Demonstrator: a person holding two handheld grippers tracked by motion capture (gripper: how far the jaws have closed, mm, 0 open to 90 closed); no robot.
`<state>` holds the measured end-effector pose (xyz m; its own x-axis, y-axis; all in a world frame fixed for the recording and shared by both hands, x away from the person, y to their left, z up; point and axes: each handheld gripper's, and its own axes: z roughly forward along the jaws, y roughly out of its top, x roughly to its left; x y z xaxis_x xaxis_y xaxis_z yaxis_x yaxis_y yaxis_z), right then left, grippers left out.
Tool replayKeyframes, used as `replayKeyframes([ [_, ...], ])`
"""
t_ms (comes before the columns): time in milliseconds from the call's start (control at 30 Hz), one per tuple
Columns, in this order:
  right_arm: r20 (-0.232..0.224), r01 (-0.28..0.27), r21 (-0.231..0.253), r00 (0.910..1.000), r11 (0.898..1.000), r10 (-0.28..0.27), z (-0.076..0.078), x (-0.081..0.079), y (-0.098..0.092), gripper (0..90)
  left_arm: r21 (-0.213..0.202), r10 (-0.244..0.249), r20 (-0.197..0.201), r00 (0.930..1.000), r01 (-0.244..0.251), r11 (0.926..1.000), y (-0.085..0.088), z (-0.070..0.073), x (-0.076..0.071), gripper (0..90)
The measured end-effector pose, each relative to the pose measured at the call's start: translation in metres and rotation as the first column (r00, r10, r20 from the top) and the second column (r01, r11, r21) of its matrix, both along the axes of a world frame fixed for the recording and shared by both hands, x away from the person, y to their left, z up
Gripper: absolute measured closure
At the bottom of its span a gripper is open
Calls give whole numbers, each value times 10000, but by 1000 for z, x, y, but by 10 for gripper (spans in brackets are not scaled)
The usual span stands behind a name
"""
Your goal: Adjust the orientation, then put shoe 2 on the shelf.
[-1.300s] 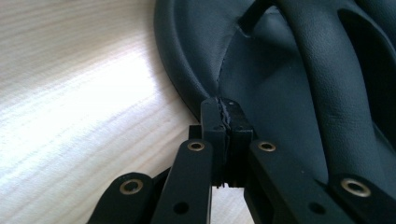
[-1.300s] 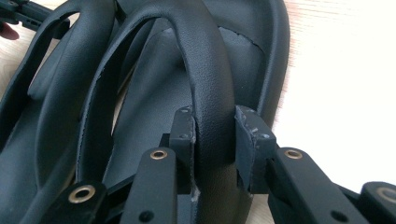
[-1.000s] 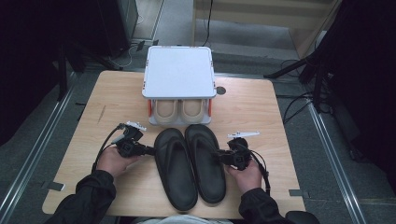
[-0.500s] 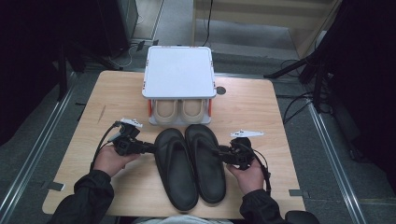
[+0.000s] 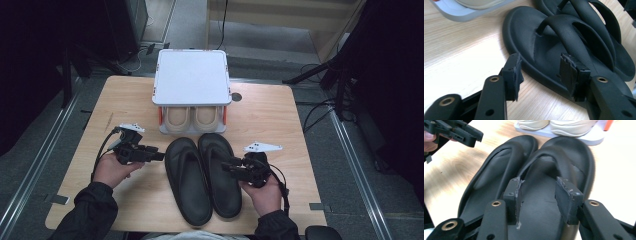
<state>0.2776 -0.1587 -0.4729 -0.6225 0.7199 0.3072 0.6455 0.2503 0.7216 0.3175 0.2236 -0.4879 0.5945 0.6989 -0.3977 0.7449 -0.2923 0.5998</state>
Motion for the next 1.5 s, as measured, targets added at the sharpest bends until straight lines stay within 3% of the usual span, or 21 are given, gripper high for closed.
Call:
replayKeyframes([
  [633,-129,-407,-22,9991,9992,407,-11,-7,33,486,-227,496,117,9987,-494,9985,23,3,0,442],
  [800,-168,-244,-224,9996,9994,240,-16,-6,44,424,-268,552,116,9984,-549,9981,24,3,-1,439],
  [1200,-431,161,-220,9989,9996,-170,-28,-3,67,386,-325,588,91,9982,-585,9978,24,2,0,433],
  [1333,-577,696,-509,9957,9963,-725,-33,-1,78,413,-335,594,14,9982,-593,9977,26,2,1,432],
  [1433,-866,802,-638,9926,9947,-856,-39,2,84,465,-492,674,0,9977,-674,9965,28,2,1,432],
  [1500,-566,917,-873,9937,9920,-968,-41,1,87,497,-491,677,10,9977,-676,9965,29,2,1,433],
])
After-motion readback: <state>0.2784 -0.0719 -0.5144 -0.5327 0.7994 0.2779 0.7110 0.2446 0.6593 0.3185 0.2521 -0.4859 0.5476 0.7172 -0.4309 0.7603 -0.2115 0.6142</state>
